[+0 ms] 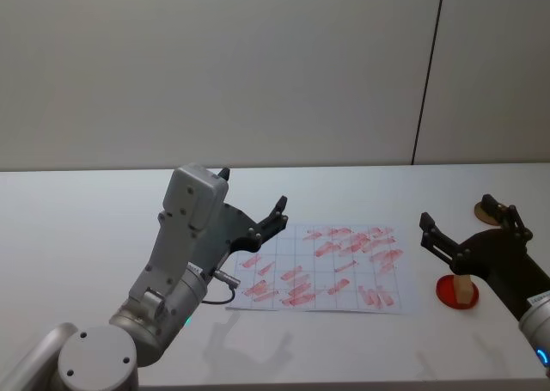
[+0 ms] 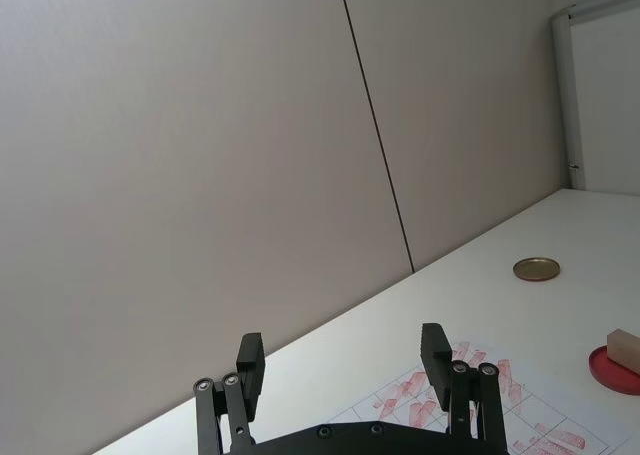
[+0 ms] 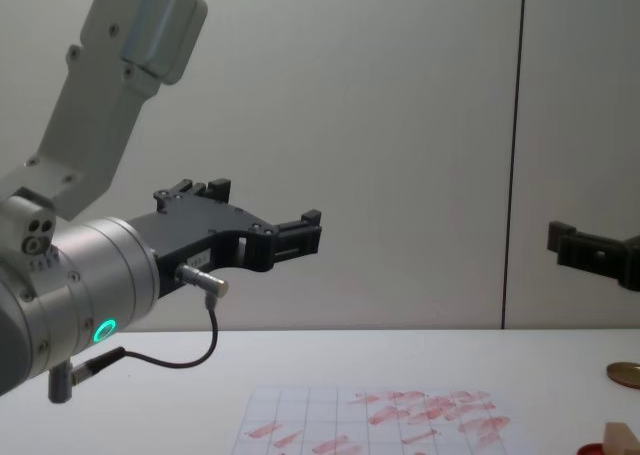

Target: Use the one hand to pick up the stamp and affix it onto the A4 paper.

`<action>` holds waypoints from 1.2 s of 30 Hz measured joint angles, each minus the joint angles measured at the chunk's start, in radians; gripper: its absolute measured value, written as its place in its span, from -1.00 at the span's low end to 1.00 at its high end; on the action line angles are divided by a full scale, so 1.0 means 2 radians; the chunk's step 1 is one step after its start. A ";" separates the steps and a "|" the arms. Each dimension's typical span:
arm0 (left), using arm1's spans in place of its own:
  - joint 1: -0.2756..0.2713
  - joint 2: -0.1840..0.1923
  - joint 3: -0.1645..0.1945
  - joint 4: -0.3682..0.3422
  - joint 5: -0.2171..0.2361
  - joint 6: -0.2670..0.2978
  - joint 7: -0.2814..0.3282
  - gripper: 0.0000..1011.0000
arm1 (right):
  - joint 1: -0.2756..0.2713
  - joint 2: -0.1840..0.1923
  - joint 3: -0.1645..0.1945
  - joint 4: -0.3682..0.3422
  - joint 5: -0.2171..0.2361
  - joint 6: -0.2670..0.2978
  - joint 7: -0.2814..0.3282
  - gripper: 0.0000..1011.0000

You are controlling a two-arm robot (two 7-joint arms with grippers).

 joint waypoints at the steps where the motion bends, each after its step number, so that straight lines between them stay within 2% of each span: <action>1: 0.000 0.000 0.000 0.000 0.000 0.000 0.000 0.96 | 0.000 0.000 0.000 0.000 0.000 0.000 0.000 0.98; 36: 0.000 0.000 0.000 0.000 0.000 0.000 0.000 0.96 | 0.001 -0.002 0.000 -0.003 -0.002 0.006 -0.005 0.98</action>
